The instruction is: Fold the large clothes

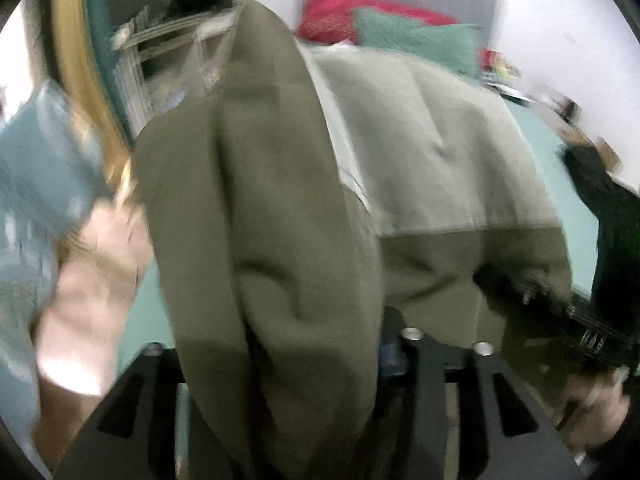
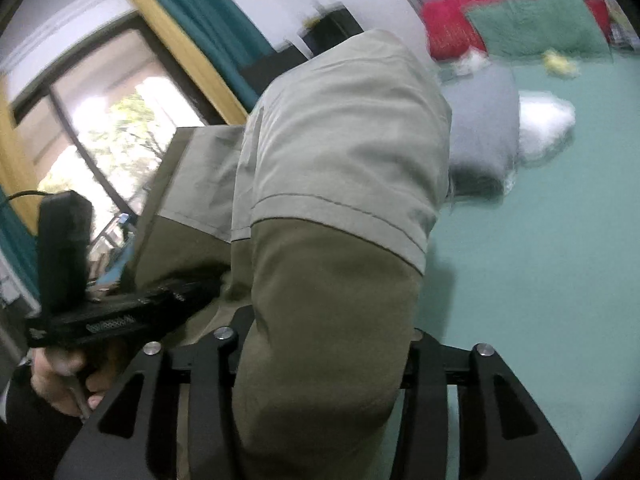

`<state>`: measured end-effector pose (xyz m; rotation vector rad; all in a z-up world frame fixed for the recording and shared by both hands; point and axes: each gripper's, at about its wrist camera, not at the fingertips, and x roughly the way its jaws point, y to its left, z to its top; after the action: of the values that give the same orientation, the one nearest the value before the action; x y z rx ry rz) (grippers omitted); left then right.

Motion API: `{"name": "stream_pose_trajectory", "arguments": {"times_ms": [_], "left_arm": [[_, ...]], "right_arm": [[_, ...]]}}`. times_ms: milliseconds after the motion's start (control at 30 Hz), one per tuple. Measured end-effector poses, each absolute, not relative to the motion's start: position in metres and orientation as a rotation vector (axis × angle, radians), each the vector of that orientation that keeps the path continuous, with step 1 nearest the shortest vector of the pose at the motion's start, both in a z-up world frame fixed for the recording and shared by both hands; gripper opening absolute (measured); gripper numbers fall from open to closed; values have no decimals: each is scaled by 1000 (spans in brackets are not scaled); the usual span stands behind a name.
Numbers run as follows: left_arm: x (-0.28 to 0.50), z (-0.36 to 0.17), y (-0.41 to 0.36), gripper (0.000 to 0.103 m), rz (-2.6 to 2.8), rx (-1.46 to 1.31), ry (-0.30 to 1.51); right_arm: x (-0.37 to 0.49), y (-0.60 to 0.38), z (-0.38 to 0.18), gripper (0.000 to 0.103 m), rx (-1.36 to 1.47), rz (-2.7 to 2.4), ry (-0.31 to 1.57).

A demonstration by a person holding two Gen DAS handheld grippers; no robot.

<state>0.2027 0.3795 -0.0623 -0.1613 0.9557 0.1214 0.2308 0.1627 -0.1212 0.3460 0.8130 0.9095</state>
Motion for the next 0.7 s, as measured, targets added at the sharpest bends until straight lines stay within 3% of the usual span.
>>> {"name": "stream_pose_trajectory", "arguments": {"times_ms": [100, 267, 600, 700], "left_arm": [[201, -118, 418, 54, 307, -327, 1104], [187, -124, 420, 59, 349, -294, 976], [165, -105, 432, 63, 542, -198, 840], [152, -98, 421, 63, 523, -176, 854]], "right_arm": [[246, 184, -194, 69, 363, 815, 1031], [243, 164, -209, 83, 339, 852, 961], [228, 149, -183, 87, 138, 846, 968], [220, 150, -178, 92, 75, 830, 975]]}}
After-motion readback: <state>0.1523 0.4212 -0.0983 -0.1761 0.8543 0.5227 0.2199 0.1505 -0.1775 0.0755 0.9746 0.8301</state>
